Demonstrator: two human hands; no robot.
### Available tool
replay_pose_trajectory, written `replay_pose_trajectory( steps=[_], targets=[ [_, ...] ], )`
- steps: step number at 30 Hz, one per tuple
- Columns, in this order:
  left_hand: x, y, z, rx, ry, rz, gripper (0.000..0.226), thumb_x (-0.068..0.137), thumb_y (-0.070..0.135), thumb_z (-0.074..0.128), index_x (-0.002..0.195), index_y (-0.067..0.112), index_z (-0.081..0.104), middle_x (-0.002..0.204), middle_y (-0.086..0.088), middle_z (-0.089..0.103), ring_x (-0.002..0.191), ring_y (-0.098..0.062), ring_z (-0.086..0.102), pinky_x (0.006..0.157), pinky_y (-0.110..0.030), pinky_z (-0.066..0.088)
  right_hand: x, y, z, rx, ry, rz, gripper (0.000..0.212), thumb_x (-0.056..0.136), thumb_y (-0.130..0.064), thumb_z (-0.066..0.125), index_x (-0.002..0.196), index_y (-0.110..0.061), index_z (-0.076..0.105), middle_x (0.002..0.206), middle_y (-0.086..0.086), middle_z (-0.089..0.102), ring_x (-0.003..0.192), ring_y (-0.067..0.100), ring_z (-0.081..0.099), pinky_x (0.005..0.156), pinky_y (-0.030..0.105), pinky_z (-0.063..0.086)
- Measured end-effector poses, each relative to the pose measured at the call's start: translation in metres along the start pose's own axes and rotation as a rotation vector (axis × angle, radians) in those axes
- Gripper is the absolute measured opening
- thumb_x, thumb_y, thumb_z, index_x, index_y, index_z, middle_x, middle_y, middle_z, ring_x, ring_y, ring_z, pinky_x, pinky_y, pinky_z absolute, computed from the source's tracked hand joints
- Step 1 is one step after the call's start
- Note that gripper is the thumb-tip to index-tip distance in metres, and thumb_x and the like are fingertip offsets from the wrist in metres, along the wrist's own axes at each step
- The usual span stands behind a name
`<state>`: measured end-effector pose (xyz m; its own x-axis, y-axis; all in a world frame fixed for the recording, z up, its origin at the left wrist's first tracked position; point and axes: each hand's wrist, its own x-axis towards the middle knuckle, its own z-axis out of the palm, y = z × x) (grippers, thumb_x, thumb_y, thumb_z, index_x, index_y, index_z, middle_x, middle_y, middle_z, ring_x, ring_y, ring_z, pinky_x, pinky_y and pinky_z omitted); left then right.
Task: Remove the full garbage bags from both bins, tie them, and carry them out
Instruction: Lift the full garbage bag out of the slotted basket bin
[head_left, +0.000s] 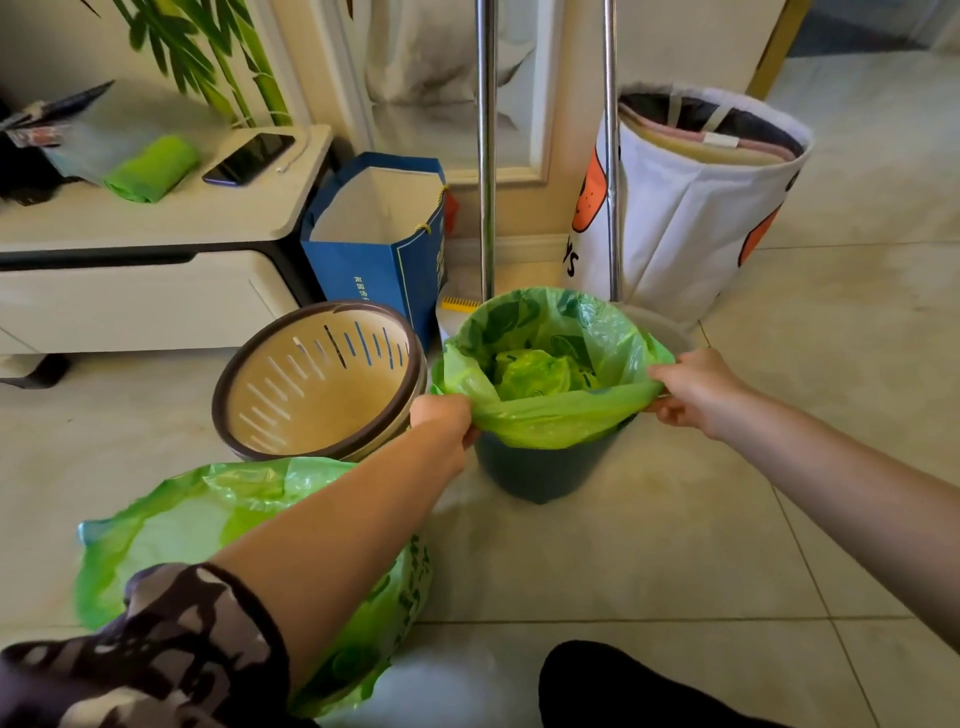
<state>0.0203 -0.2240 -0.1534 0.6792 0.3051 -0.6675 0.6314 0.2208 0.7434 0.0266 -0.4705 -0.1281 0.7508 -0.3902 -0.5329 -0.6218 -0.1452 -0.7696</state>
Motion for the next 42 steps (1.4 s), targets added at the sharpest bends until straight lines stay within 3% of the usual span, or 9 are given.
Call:
replay_pose_trajectory(
  steps=[3, 8, 14, 20, 26, 29, 33, 37, 42],
  targets=[
    [0.0, 0.017, -0.002, 0.18, -0.006, 0.199, 0.012, 0.093, 0.007, 0.051, 0.103, 0.011, 0.054, 0.085, -0.008, 0.058, 0.079, -0.023, 0.06, 0.083, -0.041, 0.057, 0.005, -0.009, 0.005, -0.02, 0.01, -0.111, 0.014, 0.094, -0.009, 0.046, 0.087, -0.013, 0.058, 0.092, 0.016, 0.061, 0.061, 0.027, 0.062, 0.049, 0.029, 0.049],
    [-0.024, 0.044, -0.004, 0.398, -0.197, 0.536, 0.021, 0.096, 0.019, 0.053, 0.113, 0.012, 0.061, 0.099, -0.011, 0.066, 0.091, -0.025, 0.065, 0.076, -0.034, 0.059, -0.001, -0.01, 0.01, -0.148, -0.083, -0.426, 0.036, 0.097, -0.013, 0.044, 0.133, -0.014, 0.05, 0.108, 0.014, 0.061, 0.081, 0.027, 0.063, 0.048, 0.021, 0.056],
    [-0.045, 0.055, -0.036, 0.905, -0.459, 0.809, 0.009, 0.092, 0.012, 0.056, 0.09, 0.013, 0.065, 0.085, -0.01, 0.065, 0.074, -0.015, 0.06, 0.069, -0.025, 0.051, -0.036, 0.013, -0.011, -0.475, -0.262, -0.696, 0.028, 0.096, -0.007, 0.043, 0.111, -0.019, 0.064, 0.087, 0.007, 0.07, 0.067, 0.021, 0.067, 0.057, 0.031, 0.056],
    [-0.039, 0.054, -0.063, 1.32, -0.475, 0.611, 0.019, 0.083, 0.017, 0.065, 0.074, 0.004, 0.055, 0.068, -0.004, 0.055, 0.062, -0.017, 0.052, 0.06, -0.03, 0.043, -0.046, 0.02, -0.029, -0.656, -0.251, -0.523, 0.015, 0.085, -0.006, 0.049, 0.088, -0.016, 0.059, 0.062, 0.007, 0.071, 0.054, 0.015, 0.069, 0.057, 0.031, 0.056],
    [-0.026, 0.082, -0.038, 1.047, -0.328, 0.448, 0.038, 0.086, 0.049, 0.061, 0.086, 0.011, 0.058, 0.087, -0.009, 0.066, 0.073, -0.016, 0.064, 0.069, -0.029, 0.053, -0.026, -0.023, -0.017, -0.662, -0.045, -0.563, 0.026, 0.079, -0.032, 0.064, 0.093, -0.01, 0.064, 0.084, 0.012, 0.07, 0.078, 0.028, 0.067, 0.078, 0.046, 0.055],
    [-0.005, 0.085, -0.02, 0.934, -0.217, 0.378, 0.052, 0.084, 0.053, 0.061, 0.103, 0.004, 0.06, 0.1, -0.013, 0.066, 0.085, -0.022, 0.065, 0.075, -0.034, 0.054, -0.013, -0.052, 0.003, -0.469, -0.154, -0.387, 0.039, 0.078, -0.045, 0.062, 0.095, -0.01, 0.063, 0.096, 0.011, 0.067, 0.087, 0.028, 0.065, 0.077, 0.043, 0.056],
    [0.014, 0.078, -0.004, 0.942, -0.154, 0.315, 0.055, 0.083, 0.046, 0.066, 0.11, 0.0, 0.054, 0.089, -0.01, 0.057, 0.075, -0.019, 0.057, 0.057, -0.027, 0.044, 0.011, -0.076, 0.031, -0.414, -0.219, -0.26, 0.037, 0.079, -0.051, 0.059, 0.094, -0.018, 0.056, 0.092, -0.002, 0.059, 0.086, 0.019, 0.061, 0.079, 0.036, 0.053],
    [0.025, 0.075, 0.004, 1.066, -0.084, 0.367, 0.033, 0.082, 0.032, 0.071, 0.081, 0.007, 0.05, 0.075, -0.006, 0.048, 0.061, -0.013, 0.048, 0.047, -0.022, 0.036, 0.03, -0.078, 0.052, -0.718, -0.188, -0.303, 0.042, 0.082, -0.049, 0.06, 0.08, -0.009, 0.05, 0.076, 0.005, 0.052, 0.064, 0.017, 0.051, 0.054, 0.025, 0.041],
    [0.031, 0.075, -0.002, 1.108, -0.062, 0.381, 0.027, 0.085, 0.021, 0.068, 0.099, 0.003, 0.055, 0.094, -0.014, 0.059, 0.082, -0.025, 0.06, 0.061, -0.031, 0.051, 0.036, -0.071, 0.066, -0.834, -0.135, -0.404, 0.032, 0.085, -0.028, 0.065, 0.067, -0.005, 0.051, 0.065, 0.008, 0.051, 0.057, 0.023, 0.05, 0.046, 0.026, 0.03]
  ],
)
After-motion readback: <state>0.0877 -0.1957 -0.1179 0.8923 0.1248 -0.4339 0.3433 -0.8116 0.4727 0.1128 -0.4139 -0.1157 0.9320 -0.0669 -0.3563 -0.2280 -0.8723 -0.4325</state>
